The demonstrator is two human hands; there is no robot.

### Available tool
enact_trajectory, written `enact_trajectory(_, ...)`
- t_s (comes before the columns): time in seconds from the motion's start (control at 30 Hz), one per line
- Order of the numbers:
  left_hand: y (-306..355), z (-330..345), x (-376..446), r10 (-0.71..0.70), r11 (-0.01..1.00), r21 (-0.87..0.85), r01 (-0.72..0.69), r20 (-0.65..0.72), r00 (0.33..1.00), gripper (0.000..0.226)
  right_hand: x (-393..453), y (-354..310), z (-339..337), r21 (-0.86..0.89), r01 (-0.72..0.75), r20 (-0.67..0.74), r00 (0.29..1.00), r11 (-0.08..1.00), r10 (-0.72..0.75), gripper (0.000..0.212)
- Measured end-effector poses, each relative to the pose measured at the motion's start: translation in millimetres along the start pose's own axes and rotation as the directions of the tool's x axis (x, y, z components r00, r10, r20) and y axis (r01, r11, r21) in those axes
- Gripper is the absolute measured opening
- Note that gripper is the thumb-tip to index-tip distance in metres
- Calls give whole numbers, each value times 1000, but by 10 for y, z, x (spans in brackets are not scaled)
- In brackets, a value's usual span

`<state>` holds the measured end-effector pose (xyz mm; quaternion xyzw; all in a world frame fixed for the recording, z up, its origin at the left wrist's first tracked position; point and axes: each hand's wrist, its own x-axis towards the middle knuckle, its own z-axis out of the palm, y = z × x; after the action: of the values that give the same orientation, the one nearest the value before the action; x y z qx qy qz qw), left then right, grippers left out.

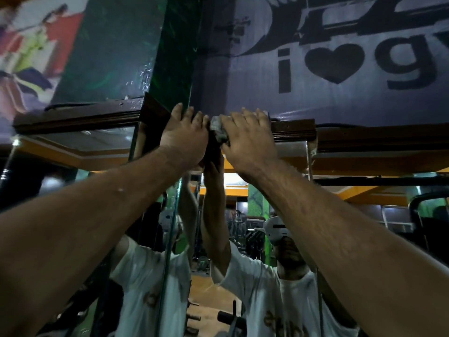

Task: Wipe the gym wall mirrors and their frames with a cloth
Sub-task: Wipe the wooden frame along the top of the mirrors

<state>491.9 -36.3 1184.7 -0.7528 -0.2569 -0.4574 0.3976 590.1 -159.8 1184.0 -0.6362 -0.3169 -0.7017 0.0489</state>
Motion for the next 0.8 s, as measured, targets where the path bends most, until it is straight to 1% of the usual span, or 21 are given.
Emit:
enact_trajectory(0.07,-51,9,0,-8,1000,20,8,17,1000,61,17,-37,-2,-22,-66,-15,998,998,65,54)
enact_trajectory(0.13,-99,15,-15,-8,999,53,6,26,1000,60,64,-133,-9,0,-145,-8,989,989,145,52)
enact_trajectory(0.17,-122,19,-24,-12,997,79,10,24,1000,59,90,-190,-7,15,-151,-3,988,988,151,52)
enact_trajectory(0.2,-147,22,-36,-17,994,112,14,23,1000,59,110,-248,0,34,-121,2,993,992,121,53)
enact_trajectory(0.3,-206,42,-95,-17,976,219,11,28,999,61,113,-335,43,61,28,25,999,998,-30,62)
enact_trajectory(0.33,-214,48,-120,-20,968,251,13,25,999,61,113,-329,47,48,34,23,999,998,-35,63)
enact_trajectory(0.37,-223,50,-149,-21,960,280,14,21,1000,60,115,-320,48,37,8,15,1000,999,-8,62)
enact_trajectory(0.43,-245,31,-210,-22,947,322,20,4,1000,60,132,-377,35,29,-88,10,996,996,88,61)
enact_trajectory(0.47,-250,24,-228,-24,942,333,26,-9,1000,59,155,-446,30,24,-113,25,993,993,113,61)
enact_trajectory(0.6,-258,7,-251,-17,947,320,25,-27,999,57,222,-720,64,40,-20,79,997,999,16,74)
enact_trajectory(0.7,-252,19,-257,-31,944,327,45,-47,998,56,248,-729,84,22,-22,53,998,1000,20,78)
enact_trajectory(0.8,-227,20,-256,-51,944,325,63,-45,998,56,248,-776,72,27,-53,67,996,998,51,83)
